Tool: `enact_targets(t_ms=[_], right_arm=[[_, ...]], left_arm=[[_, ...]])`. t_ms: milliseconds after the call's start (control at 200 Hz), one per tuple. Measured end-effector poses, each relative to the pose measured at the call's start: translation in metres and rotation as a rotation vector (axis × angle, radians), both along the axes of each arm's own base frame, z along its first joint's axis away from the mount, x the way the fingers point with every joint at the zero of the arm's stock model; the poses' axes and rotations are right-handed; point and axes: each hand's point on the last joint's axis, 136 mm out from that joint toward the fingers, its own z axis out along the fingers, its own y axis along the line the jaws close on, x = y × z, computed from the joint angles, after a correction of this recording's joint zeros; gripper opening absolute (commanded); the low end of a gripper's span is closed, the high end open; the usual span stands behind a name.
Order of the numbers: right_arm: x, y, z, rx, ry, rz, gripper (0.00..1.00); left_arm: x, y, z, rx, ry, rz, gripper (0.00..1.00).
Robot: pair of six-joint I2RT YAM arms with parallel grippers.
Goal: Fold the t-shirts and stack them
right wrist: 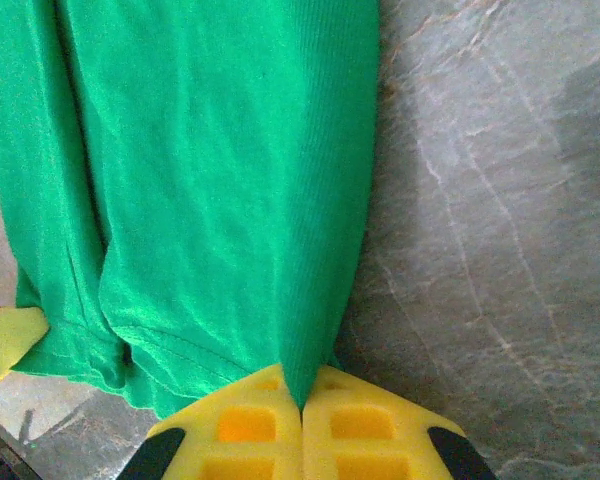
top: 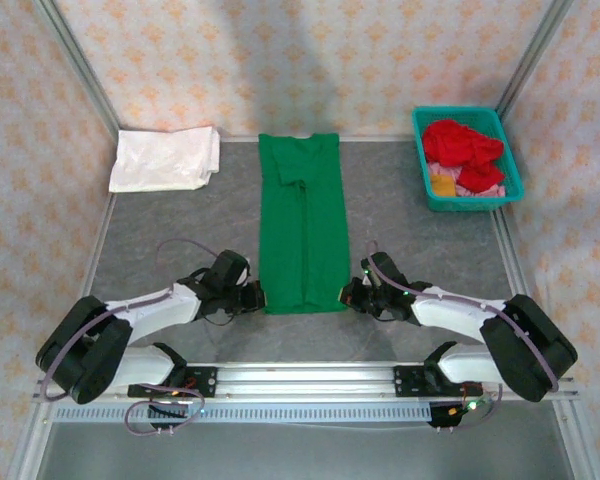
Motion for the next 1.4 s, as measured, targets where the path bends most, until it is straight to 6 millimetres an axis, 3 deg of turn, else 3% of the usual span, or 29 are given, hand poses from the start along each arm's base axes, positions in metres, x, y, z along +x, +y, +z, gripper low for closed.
enact_targets(t_ms=[200,430,601,696,886,996,1201,1396], right_arm=[[-0.025,0.012,0.005,0.017,-0.012,0.075,0.00],[-0.061,0.011,0.004,0.032,-0.004,0.102,0.00],[-0.057,0.011,0.015,0.039,-0.010,0.058,0.00],[-0.045,0.014,0.031,0.029,-0.038,0.027,0.00],[-0.002,0.014,0.080,0.035,-0.142,-0.065,0.00],[0.029,0.007,0.094,-0.015,-0.179,-0.107,0.00],[0.086,-0.004,0.099,-0.119,-0.218,-0.139,0.00],[0.133,-0.006,0.086,-0.200,-0.224,-0.122,0.00]], left_arm=[[-0.015,0.007,0.020,0.014,-0.074,-0.012,0.00],[-0.060,0.020,0.005,0.030,-0.049,-0.030,0.00],[-0.060,0.026,0.023,0.017,-0.098,0.001,0.00],[-0.052,0.027,0.039,0.029,-0.127,0.023,0.00],[-0.012,0.032,0.072,0.029,-0.153,0.121,0.00],[0.022,0.037,0.083,0.073,-0.144,0.156,0.00],[0.095,0.027,0.113,0.109,-0.213,0.115,0.00],[0.148,0.027,0.117,0.179,-0.247,0.060,0.00]])
